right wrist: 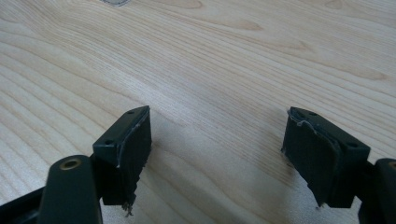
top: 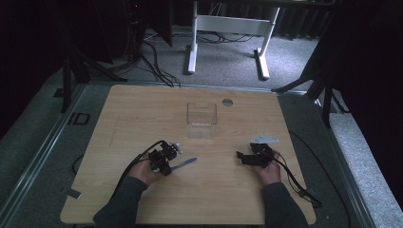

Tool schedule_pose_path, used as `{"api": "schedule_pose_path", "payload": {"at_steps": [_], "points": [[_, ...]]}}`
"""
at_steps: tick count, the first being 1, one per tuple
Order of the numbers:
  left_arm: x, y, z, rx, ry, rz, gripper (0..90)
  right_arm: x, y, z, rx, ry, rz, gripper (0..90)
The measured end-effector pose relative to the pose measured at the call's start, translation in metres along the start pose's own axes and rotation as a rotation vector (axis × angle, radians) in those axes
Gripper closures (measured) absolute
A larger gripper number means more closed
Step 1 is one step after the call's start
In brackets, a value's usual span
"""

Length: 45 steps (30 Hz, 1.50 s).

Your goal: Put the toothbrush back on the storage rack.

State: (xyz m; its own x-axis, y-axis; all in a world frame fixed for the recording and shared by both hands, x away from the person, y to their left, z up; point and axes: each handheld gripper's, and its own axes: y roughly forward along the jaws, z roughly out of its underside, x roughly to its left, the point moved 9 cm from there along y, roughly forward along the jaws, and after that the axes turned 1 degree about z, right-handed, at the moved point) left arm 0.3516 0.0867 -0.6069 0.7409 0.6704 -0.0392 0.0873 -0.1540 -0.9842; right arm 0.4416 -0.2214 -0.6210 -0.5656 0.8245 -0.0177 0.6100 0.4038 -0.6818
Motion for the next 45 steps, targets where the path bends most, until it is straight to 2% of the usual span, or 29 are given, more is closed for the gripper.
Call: {"api": "schedule_pose_path", "payload": {"at_steps": [7,15,31,39,45], "points": [[0.001,-0.003,0.000,-0.019,-0.005,0.006,79.7,0.000,0.000,0.000,0.000,0.000,0.000,23.2],[0.005,-0.014,-0.003,-0.069,-0.018,-0.001,79.8,0.000,0.000,0.000,0.001,0.001,0.000,23.2],[0.009,-0.031,-0.003,-0.126,-0.014,0.018,79.8,0.001,0.000,0.000,0.002,-0.004,-0.004,22.2],[0.007,-0.035,-0.005,-0.144,0.011,0.017,79.7,0.001,0.000,0.000,0.004,0.001,-0.001,20.3],[0.005,-0.035,-0.006,-0.143,0.037,0.027,79.8,0.002,0.001,0.001,0.014,-0.002,-0.007,15.3]]}}
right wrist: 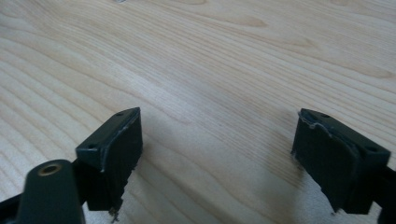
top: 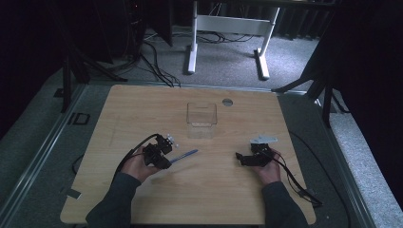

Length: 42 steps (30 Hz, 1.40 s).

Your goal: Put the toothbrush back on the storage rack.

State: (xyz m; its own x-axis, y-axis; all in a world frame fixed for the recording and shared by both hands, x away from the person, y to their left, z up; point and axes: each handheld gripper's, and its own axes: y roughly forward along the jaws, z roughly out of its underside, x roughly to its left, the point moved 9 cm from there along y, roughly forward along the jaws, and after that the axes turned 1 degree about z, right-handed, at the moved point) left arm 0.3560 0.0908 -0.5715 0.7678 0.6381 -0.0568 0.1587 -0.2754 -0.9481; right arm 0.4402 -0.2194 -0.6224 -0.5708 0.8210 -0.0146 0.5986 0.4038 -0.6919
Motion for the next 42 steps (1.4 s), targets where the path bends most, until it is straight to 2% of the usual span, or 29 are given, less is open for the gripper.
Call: {"api": "schedule_pose_path", "payload": {"at_steps": [8,11,15,18,20,21,25,27,28,33,42], "points": [[-0.003,-0.005,-0.005,-0.016,0.035,0.012,79.7,0.005,-0.002,0.001,0.003,-0.019,-0.020,17.3],[-0.004,-0.007,-0.009,-0.023,0.052,0.015,79.7,0.009,-0.004,0.001,0.001,-0.033,-0.034,21.4],[-0.004,-0.012,-0.013,-0.042,0.073,0.021,79.7,0.017,-0.011,-0.006,-0.047,-0.068,-0.059,33.1],[-0.005,-0.013,-0.014,-0.049,0.080,0.028,79.7,0.019,-0.015,-0.009,-0.065,-0.076,-0.071,37.3],[-0.006,-0.014,-0.015,-0.054,0.090,0.033,79.7,0.022,-0.018,-0.011,-0.076,-0.077,-0.086,40.3],[-0.007,-0.015,-0.016,-0.053,0.107,0.035,79.7,0.024,-0.021,-0.013,-0.086,-0.071,-0.109,42.1],[-0.010,-0.016,-0.019,-0.063,0.138,0.036,79.7,0.031,-0.027,-0.017,-0.099,-0.062,-0.163,44.7],[-0.012,-0.016,-0.021,-0.068,0.152,0.041,79.7,0.033,-0.029,-0.018,-0.105,-0.061,-0.175,45.3],[-0.013,-0.017,-0.022,-0.070,0.161,0.046,79.7,0.037,-0.032,-0.020,-0.113,-0.059,-0.204,46.0],[-0.015,-0.018,-0.023,-0.076,0.193,0.058,79.7,0.047,-0.040,-0.025,-0.131,-0.087,-0.262,48.4],[-0.017,-0.021,-0.026,-0.108,0.211,0.066,79.7,0.060,-0.049,-0.027,-0.142,-0.128,-0.301,50.9]]}}
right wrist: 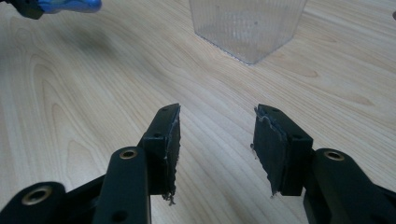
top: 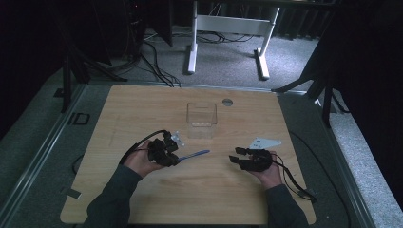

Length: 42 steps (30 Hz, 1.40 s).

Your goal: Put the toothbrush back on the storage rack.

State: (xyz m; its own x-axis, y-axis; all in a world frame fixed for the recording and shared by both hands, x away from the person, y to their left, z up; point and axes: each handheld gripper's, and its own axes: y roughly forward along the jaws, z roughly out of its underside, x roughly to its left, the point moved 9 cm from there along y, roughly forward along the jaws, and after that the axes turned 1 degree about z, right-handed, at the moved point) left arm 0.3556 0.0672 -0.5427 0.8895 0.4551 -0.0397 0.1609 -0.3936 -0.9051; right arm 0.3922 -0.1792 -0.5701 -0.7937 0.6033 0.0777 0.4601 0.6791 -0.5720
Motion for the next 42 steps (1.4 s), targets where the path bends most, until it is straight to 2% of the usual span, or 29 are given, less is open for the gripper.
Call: {"api": "schedule_pose_path", "payload": {"at_steps": [9,13,16,33,42], "points": [[-0.004,0.000,-0.005,-0.010,0.047,0.013,79.7,0.010,-0.004,-0.004,-0.018,-0.026,-0.045,51.3],[-0.007,-0.001,-0.010,-0.029,0.079,0.019,79.7,0.016,-0.006,-0.006,-0.026,-0.049,-0.075,51.6],[-0.008,-0.001,-0.011,-0.036,0.087,0.020,79.7,0.021,-0.008,-0.008,-0.030,-0.059,-0.100,52.4],[-0.014,0.001,-0.018,-0.042,0.138,0.046,79.7,0.032,-0.015,-0.014,-0.067,-0.084,-0.154,55.2],[-0.018,0.004,-0.022,-0.051,0.159,0.063,79.7,0.045,-0.015,-0.019,-0.073,-0.138,-0.184,55.8]]}}
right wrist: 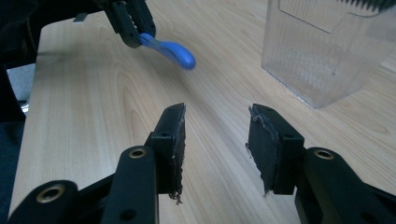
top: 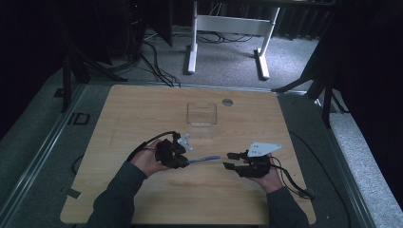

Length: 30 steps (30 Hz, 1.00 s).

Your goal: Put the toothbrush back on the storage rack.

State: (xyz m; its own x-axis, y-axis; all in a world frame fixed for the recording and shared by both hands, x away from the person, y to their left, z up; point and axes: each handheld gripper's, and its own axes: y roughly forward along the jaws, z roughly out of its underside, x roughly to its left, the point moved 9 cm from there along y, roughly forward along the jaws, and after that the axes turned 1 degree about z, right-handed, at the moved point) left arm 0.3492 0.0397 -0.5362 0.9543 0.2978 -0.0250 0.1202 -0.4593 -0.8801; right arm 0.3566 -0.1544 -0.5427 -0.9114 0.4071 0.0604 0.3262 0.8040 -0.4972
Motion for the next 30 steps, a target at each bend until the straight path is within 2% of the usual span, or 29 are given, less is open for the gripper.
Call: {"api": "schedule_pose_path", "payload": {"at_steps": [4,7,8,15,17,26,30], "points": [[-0.002,0.002,-0.003,-0.005,0.013,0.004,79.7,0.003,0.000,-0.002,-0.012,-0.003,-0.014,57.7],[-0.003,0.003,-0.004,-0.006,0.018,0.007,79.7,0.005,-0.001,-0.003,-0.020,-0.004,-0.034,59.5],[-0.004,0.003,-0.006,-0.009,0.024,0.010,79.7,0.007,-0.002,-0.005,-0.033,-0.001,-0.056,60.7],[-0.007,0.005,-0.010,-0.012,0.045,0.018,79.7,0.012,-0.003,-0.009,-0.057,0.009,-0.098,61.2],[-0.007,0.005,-0.010,-0.010,0.045,0.018,79.7,0.013,-0.003,-0.009,-0.059,0.006,-0.104,61.1],[-0.013,0.011,-0.021,0.001,0.090,0.020,79.6,0.021,-0.001,-0.010,-0.064,-0.029,-0.146,62.5],[-0.015,0.013,-0.023,0.012,0.111,0.022,79.6,0.023,0.000,-0.009,-0.058,-0.030,-0.154,64.6]]}}
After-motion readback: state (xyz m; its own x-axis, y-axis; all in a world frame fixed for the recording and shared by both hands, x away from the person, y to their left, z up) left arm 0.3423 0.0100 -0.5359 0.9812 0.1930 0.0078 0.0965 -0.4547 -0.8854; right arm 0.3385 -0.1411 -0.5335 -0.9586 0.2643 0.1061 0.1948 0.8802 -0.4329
